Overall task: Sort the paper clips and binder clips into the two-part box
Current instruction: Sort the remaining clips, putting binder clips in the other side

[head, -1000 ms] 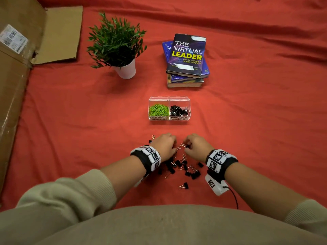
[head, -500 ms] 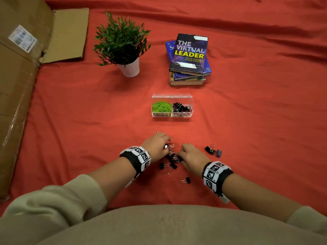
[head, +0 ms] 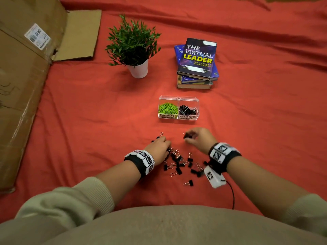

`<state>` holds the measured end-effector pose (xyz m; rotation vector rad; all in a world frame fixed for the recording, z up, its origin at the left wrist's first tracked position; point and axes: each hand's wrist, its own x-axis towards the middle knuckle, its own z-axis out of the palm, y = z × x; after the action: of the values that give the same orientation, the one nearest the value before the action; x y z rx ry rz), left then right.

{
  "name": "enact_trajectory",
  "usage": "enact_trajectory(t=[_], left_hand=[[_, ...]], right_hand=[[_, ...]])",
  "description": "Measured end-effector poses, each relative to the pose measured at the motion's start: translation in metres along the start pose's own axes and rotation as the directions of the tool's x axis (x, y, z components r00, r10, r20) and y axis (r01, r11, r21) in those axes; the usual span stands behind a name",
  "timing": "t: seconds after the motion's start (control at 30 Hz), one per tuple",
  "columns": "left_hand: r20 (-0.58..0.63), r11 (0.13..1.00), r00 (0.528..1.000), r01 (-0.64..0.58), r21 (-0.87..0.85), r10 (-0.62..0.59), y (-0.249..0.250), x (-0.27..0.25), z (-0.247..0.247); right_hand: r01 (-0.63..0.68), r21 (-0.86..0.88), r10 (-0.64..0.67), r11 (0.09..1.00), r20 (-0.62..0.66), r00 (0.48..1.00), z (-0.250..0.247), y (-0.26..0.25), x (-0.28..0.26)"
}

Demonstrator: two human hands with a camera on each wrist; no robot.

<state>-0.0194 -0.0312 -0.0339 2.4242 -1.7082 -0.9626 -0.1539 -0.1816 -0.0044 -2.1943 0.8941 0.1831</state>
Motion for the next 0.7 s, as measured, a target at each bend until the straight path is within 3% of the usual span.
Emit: enact_trajectory(t=[0.1, 0.2, 0.33, 0.53, 0.63, 0.7], left_hand=[[0.000, 0.998, 1.000, 0.023, -0.060, -0.023, 0.001, 0.004, 0.001], [-0.008, 0.988, 0.999, 0.041, -0.147, -0.043, 0.002, 0.008, 0.003], [-0.010, 0.990, 0.999, 0.031, -0.138, -0.032, 0.005, 0.013, 0.003], [0.002, 1.000, 1.000, -0.007, -0.011, 0.007, 0.010, 0.015, 0.000], [0.011, 0.996, 0.999, -0.044, 0.079, 0.043, 0.014, 0.015, -0.002], [0.022, 0.992, 0.998, -0.055, 0.117, 0.053, 0.016, 0.016, -0.003]], right_hand=[[-0.025, 0.046, 0.030, 0.999, -0.106, 0.994, -0.034, -0.015, 0.035], [-0.027, -0.111, 0.012, 0.993, -0.142, 0.990, -0.053, -0.024, 0.067], [-0.023, -0.281, -0.004, 0.959, -0.094, 0.996, -0.055, -0.025, 0.087], [-0.033, -0.143, 0.005, 0.989, -0.196, 0.981, -0.066, 0.000, 0.056], [-0.121, -0.243, 0.126, 0.962, 0.006, 0.992, -0.065, 0.024, 0.017], [-0.160, -0.345, 0.223, 0.925, 0.150, 0.963, -0.057, 0.042, -0.011]])
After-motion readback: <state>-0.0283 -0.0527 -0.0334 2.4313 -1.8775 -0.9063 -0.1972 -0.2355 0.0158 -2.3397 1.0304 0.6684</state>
